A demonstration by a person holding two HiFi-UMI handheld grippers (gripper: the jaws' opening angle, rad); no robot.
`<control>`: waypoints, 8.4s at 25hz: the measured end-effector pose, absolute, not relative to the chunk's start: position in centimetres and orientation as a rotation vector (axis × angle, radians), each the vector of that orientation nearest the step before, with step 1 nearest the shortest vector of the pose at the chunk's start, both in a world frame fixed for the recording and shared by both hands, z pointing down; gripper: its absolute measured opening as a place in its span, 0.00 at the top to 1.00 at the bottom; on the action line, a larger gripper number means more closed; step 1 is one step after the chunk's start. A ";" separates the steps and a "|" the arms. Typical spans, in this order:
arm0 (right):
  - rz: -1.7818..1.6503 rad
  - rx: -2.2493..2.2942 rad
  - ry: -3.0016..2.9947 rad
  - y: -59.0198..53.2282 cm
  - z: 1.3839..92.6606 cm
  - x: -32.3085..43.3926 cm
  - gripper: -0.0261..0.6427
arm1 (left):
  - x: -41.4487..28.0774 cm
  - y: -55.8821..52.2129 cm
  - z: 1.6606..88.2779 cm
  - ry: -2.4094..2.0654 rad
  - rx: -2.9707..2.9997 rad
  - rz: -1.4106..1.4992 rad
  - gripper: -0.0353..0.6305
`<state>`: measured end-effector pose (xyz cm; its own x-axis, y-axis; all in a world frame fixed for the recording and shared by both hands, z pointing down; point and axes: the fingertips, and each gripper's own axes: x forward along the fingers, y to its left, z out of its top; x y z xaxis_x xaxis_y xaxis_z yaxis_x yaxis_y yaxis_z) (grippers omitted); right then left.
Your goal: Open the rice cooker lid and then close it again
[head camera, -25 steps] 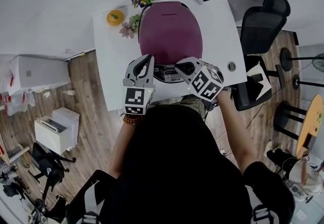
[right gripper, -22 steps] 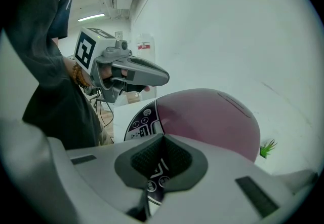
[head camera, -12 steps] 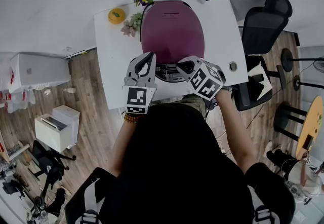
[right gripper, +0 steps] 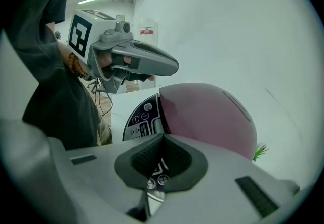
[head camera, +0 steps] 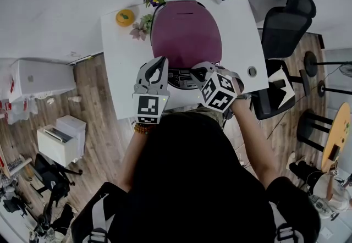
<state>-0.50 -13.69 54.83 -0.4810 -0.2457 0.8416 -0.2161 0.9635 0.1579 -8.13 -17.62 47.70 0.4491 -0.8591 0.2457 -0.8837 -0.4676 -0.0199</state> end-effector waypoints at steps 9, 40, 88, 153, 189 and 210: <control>-0.066 0.344 -2.083 -13.7 54.8 -0.4 0.92 | -8.4 -17.4 47.7 -1.575 2.574 0.341 0.91; -0.025 0.397 -2.111 -13.8 54.8 -0.5 0.92 | -7.8 -16.4 47.1 -1.568 2.600 0.332 0.91; 0.238 0.956 -2.708 -15.4 47.8 5.2 0.92 | -8.5 -16.2 47.4 -1.555 2.559 0.266 0.91; 0.025 0.968 -2.802 -31.2 32.6 6.5 0.77 | -13.1 -30.5 28.9 -1.575 2.933 0.054 0.80; 0.556 0.847 -2.877 -44.8 30.8 6.2 0.74 | -11.5 -42.3 30.3 -1.072 2.691 -0.084 0.69; 0.742 0.903 -2.852 -43.9 31.1 6.3 0.72 | -11.7 -41.2 30.8 -1.071 2.609 -0.087 0.65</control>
<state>6.32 -43.93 31.10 -0.8267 -0.5273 0.1962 -0.5560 0.7127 -0.4276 -11.69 -41.20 30.77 0.7174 -0.6937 0.0640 -0.6743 -0.6683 0.3141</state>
